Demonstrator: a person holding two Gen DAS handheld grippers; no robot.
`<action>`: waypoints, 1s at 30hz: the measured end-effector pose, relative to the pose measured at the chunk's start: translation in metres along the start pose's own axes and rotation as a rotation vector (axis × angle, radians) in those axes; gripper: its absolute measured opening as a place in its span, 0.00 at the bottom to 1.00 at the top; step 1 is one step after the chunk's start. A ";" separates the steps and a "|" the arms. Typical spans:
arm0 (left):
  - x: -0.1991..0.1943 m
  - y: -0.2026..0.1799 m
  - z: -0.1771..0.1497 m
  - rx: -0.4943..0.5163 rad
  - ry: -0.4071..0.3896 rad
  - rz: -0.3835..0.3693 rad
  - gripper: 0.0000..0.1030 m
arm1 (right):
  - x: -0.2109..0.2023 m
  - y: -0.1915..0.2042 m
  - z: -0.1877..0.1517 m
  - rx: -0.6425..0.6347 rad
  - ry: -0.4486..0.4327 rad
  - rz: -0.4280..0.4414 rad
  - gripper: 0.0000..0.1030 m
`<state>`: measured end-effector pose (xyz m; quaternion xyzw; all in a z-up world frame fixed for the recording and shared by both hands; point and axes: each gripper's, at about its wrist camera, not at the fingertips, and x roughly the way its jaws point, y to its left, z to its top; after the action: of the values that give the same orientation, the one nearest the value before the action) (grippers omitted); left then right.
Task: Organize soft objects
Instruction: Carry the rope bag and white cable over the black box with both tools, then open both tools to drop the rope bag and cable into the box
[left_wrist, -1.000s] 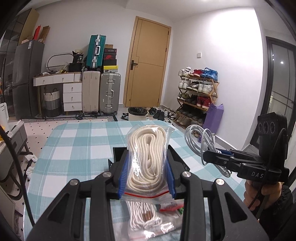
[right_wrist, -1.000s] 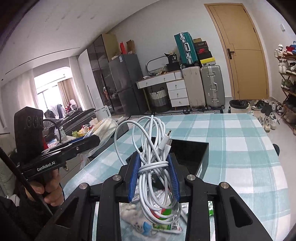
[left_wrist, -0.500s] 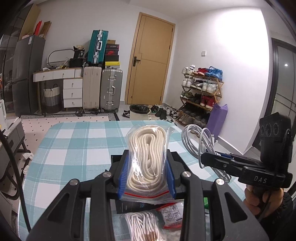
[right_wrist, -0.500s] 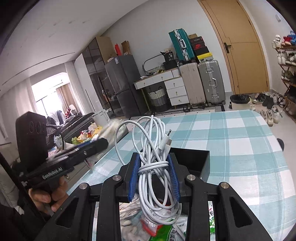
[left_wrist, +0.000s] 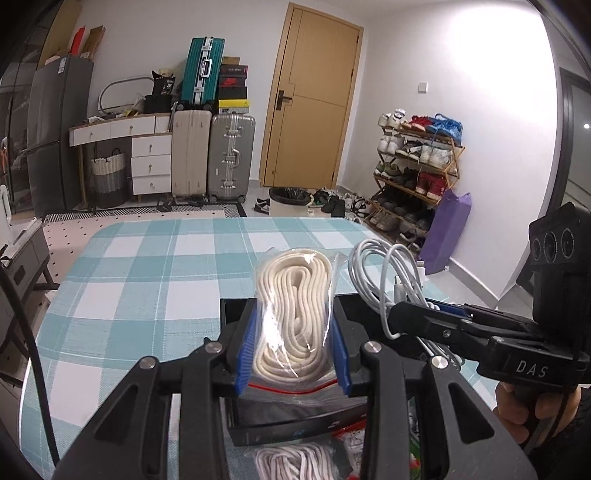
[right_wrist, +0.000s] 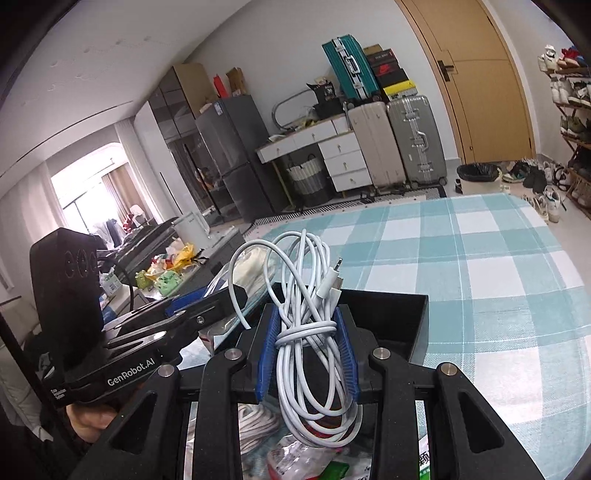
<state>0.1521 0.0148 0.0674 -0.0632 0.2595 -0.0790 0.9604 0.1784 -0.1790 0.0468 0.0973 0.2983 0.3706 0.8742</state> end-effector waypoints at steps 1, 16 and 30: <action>0.003 0.000 0.000 0.000 0.006 0.000 0.33 | 0.003 -0.002 0.000 0.002 0.005 -0.006 0.30; 0.040 -0.006 -0.012 0.044 0.117 0.033 0.33 | 0.041 -0.017 -0.007 -0.018 0.083 -0.089 0.30; 0.043 -0.014 -0.025 0.081 0.236 0.059 0.33 | 0.043 -0.020 -0.013 -0.044 0.094 -0.105 0.30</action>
<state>0.1740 -0.0090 0.0272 -0.0068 0.3689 -0.0679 0.9269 0.2058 -0.1634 0.0091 0.0447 0.3357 0.3348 0.8793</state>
